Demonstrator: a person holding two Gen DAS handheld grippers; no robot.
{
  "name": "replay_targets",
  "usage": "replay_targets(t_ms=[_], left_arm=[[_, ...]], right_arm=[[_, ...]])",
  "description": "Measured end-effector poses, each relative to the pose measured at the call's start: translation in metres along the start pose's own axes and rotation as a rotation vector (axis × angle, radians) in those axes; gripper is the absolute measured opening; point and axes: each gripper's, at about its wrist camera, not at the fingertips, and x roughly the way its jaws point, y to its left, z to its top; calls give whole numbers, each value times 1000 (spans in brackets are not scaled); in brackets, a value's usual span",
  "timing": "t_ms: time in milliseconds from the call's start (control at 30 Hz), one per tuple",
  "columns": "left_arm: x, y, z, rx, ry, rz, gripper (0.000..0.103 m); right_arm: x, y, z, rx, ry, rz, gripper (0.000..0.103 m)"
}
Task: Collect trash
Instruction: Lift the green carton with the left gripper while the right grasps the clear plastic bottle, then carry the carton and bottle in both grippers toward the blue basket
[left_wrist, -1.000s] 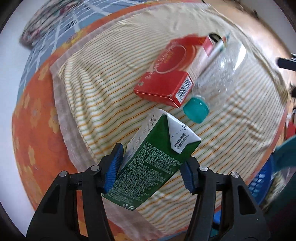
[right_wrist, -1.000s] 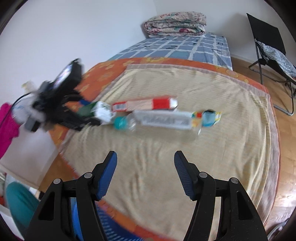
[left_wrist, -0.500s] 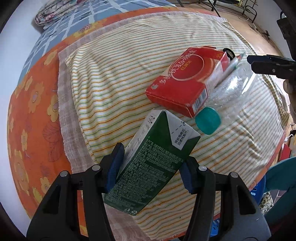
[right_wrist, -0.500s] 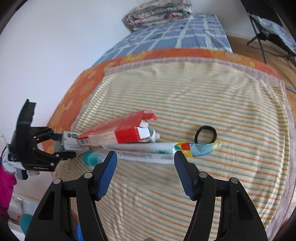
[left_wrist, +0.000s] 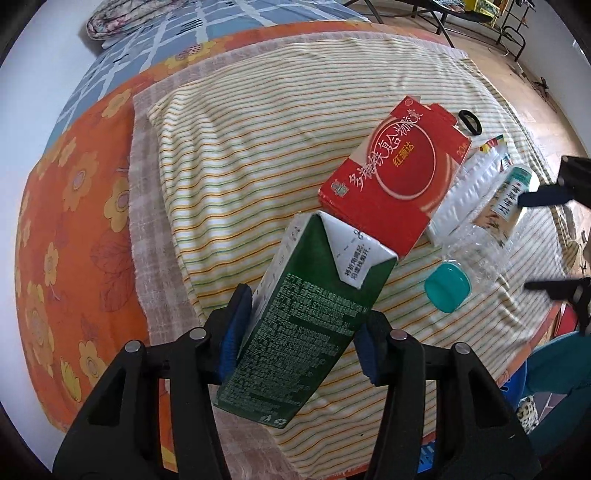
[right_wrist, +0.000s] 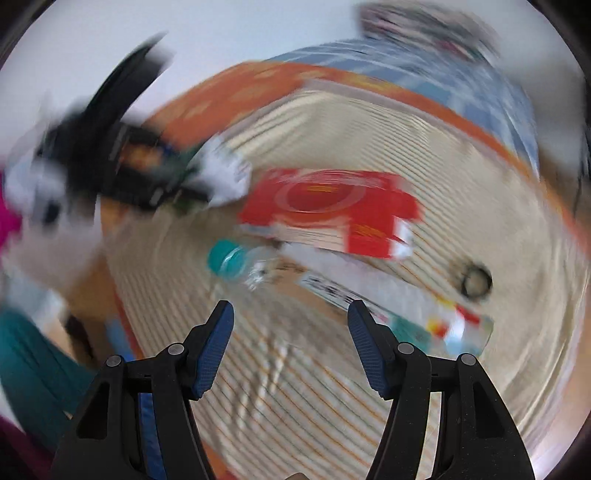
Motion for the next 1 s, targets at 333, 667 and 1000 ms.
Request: replay_targets(t_ms=[333, 667, 1000], left_arm=[[-1, 8, 1, -54, 26, -58, 51], [16, -7, 3, -61, 7, -13, 52], [-3, 1, -18, -147, -32, -49, 47]], right_arm=[[16, 0, -11, -162, 63, -173, 65], [34, 17, -14, -232, 107, -239, 65], [19, 10, -17, 33, 104, -25, 60]])
